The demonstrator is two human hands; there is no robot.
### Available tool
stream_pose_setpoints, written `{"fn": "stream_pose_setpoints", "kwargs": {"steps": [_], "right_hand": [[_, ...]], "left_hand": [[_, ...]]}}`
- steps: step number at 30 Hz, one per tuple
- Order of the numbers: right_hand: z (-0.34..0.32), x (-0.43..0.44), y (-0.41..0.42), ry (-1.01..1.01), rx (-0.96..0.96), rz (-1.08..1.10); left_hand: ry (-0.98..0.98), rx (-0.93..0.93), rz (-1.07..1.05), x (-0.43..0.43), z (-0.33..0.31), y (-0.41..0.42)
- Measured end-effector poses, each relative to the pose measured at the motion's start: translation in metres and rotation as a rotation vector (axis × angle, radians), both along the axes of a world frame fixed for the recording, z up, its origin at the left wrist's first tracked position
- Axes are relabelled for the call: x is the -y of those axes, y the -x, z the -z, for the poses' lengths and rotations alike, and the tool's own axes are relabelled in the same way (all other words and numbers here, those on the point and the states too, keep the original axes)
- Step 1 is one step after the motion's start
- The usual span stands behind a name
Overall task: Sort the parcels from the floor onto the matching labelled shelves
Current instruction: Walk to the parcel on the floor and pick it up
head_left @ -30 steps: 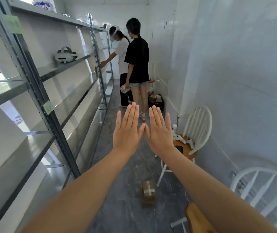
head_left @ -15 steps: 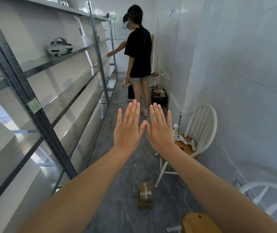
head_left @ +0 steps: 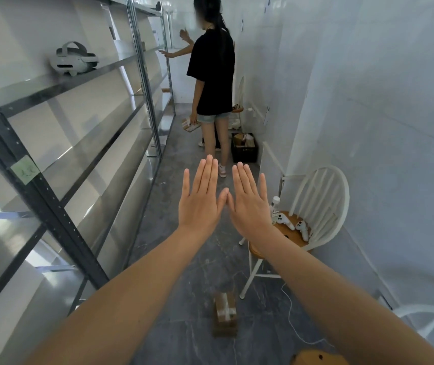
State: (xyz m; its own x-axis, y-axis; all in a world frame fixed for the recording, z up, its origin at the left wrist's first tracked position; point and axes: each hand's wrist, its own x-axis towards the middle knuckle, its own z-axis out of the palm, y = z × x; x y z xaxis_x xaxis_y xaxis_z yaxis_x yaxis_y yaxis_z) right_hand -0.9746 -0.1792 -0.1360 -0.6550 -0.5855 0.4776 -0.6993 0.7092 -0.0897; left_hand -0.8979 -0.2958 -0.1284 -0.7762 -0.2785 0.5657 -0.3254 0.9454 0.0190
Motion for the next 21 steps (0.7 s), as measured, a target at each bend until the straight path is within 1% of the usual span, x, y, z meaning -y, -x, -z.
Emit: {"fn": "stream_pose_setpoints", "kwargs": {"steps": [7,13,18,21], "right_hand": [[-0.007,0.046,0.038,-0.011,-0.015,0.028],[0.004,0.083,0.060,-0.028,-0.002,0.056],[0.021,0.103,0.075,-0.020,0.059,0.076],[0.026,0.106,0.085,-0.061,0.090,0.068]], "left_hand": [[-0.029,-0.027,0.027,0.045,-0.005,0.045],[-0.053,0.010,0.055,0.083,0.007,0.069],[-0.043,0.057,0.087,0.105,0.019,0.089],[-0.051,0.067,0.096,0.109,0.024,0.102]]}}
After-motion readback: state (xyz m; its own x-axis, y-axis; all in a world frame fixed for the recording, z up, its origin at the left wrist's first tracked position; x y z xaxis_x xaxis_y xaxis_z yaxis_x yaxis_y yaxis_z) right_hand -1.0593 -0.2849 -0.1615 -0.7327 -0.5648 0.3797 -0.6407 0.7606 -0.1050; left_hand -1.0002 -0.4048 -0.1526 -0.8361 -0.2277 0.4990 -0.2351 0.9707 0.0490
